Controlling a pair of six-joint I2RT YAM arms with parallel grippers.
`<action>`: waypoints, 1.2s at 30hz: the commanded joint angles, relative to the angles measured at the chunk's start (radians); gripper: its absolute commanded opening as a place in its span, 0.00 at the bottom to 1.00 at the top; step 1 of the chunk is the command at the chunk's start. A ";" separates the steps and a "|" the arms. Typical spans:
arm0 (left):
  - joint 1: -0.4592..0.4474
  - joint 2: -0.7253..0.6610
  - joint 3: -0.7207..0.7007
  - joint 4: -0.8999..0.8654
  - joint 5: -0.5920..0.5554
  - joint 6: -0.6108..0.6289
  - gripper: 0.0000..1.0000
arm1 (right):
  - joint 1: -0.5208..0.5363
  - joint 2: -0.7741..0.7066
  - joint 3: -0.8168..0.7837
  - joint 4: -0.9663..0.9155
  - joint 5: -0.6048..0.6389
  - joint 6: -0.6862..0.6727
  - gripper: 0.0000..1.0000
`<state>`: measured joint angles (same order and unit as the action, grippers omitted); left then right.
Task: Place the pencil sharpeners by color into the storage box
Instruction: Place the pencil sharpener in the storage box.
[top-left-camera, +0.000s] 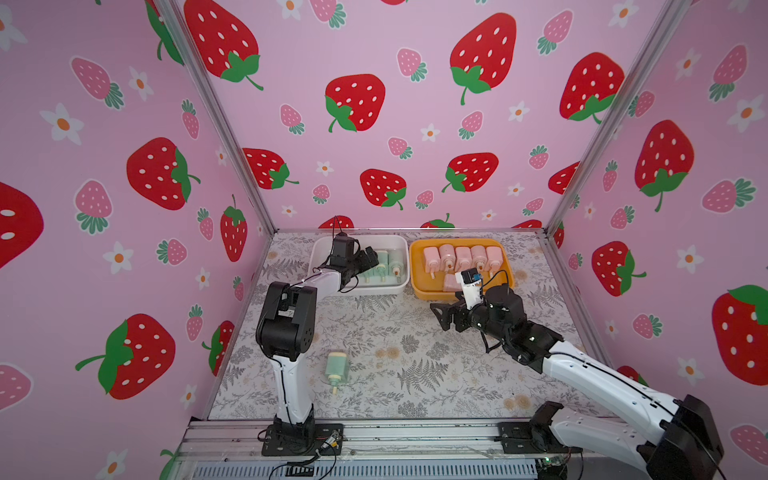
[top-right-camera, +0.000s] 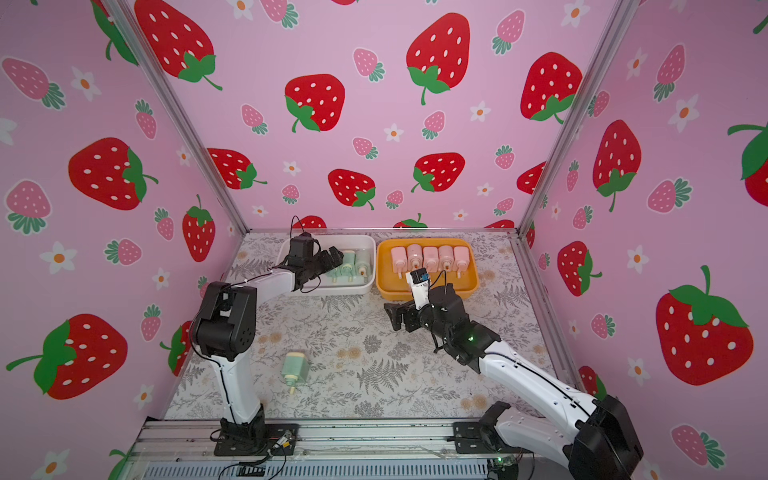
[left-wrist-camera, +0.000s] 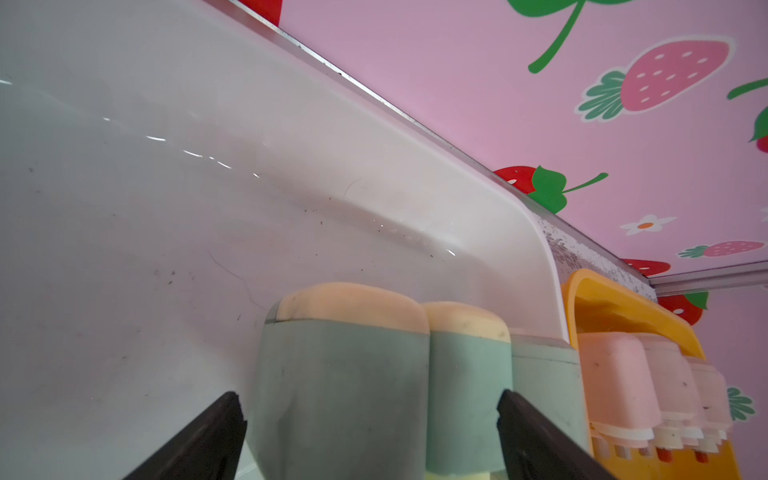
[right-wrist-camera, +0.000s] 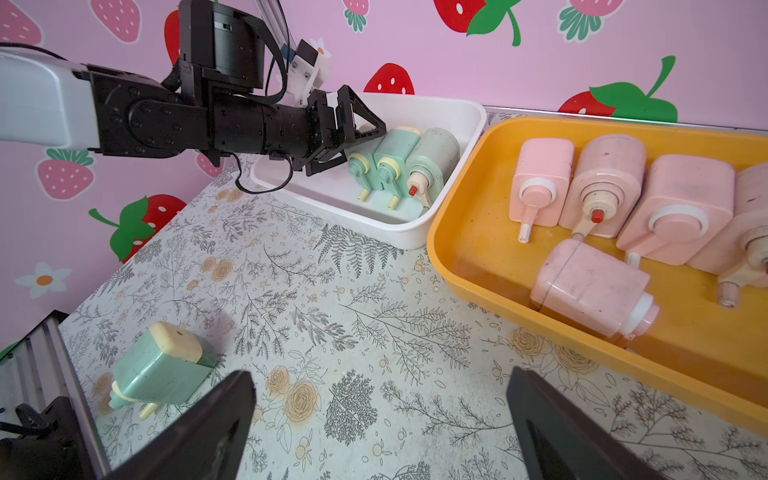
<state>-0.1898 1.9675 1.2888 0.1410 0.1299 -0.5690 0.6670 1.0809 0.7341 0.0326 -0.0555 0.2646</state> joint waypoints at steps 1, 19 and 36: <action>-0.002 -0.126 -0.023 -0.050 -0.066 0.095 1.00 | 0.005 0.029 0.036 0.012 -0.035 -0.020 1.00; -0.237 -0.777 -0.394 -0.498 -0.433 0.024 1.00 | 0.016 0.209 0.012 0.289 0.031 -0.009 1.00; -0.322 -1.081 -0.520 -1.159 -0.282 -0.225 1.00 | 0.015 0.220 0.001 0.322 0.114 0.021 1.00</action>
<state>-0.5053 0.8864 0.7895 -0.9054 -0.1982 -0.7620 0.6781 1.2961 0.7364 0.3256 0.0437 0.2707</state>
